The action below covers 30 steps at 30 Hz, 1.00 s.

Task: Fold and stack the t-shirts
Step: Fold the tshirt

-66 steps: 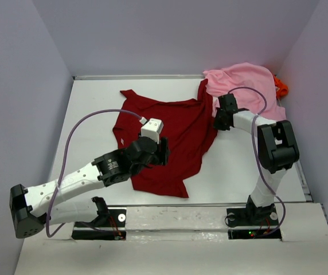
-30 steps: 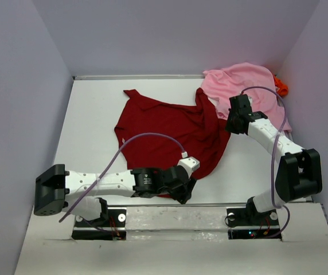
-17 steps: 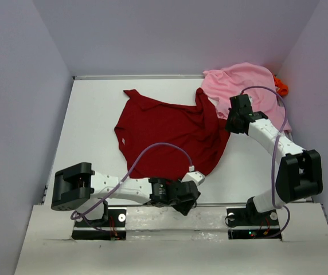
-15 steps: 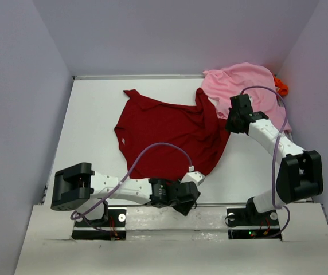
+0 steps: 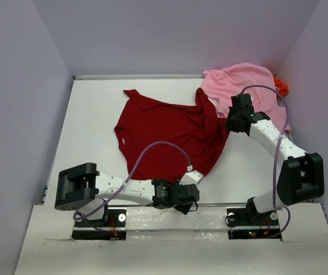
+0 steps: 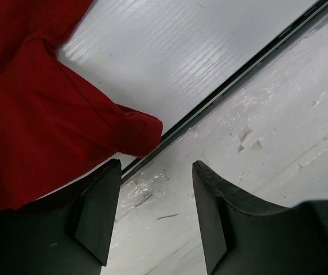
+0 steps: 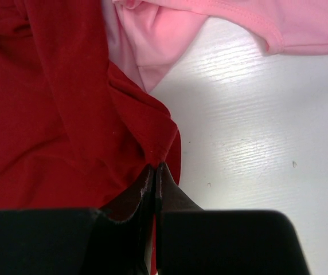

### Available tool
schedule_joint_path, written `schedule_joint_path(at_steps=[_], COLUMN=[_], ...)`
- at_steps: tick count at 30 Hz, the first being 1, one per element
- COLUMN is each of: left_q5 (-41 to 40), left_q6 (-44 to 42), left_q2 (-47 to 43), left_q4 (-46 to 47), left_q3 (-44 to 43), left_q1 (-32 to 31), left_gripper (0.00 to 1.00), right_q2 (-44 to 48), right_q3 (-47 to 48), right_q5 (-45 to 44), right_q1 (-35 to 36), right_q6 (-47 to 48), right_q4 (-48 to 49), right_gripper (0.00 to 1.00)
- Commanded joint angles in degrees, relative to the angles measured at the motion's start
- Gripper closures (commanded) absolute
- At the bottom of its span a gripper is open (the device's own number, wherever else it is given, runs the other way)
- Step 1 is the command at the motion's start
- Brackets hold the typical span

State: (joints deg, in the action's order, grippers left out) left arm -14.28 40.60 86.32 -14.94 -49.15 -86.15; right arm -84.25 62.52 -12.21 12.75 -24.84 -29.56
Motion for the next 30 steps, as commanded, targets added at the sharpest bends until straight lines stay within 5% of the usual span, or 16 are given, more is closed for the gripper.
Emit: schedule_joint_path(at_steps=[1, 11, 26, 30], left_q5=[-2.1, -7.4, -13.8, -12.3], left_q6=[0.5, 2.2, 2.4, 1.9], left_q2=[2.6, 5.5, 2.3, 4.0], left_q4=[2.3, 4.8, -2.6, -1.3], left_q3=[-1.2, -0.2, -5.3, -5.5], left_q1=[-0.2, -0.2, -0.5, -0.4], left_gripper=[0.38, 0.51, 0.39, 0.52], right_q2=[2.6, 4.4, 3.0, 3.3], right_q3=[0.1, 0.1, -0.2, -0.5], right_q5=[0.3, 1.9, 3.2, 3.2], right_q1=[0.0, 0.0, 0.0, 0.0], right_q6=[0.8, 1.2, 1.1, 1.3], right_q4=[2.1, 2.1, 2.9, 3.0], right_gripper=[1.0, 1.0, 1.0, 1.0])
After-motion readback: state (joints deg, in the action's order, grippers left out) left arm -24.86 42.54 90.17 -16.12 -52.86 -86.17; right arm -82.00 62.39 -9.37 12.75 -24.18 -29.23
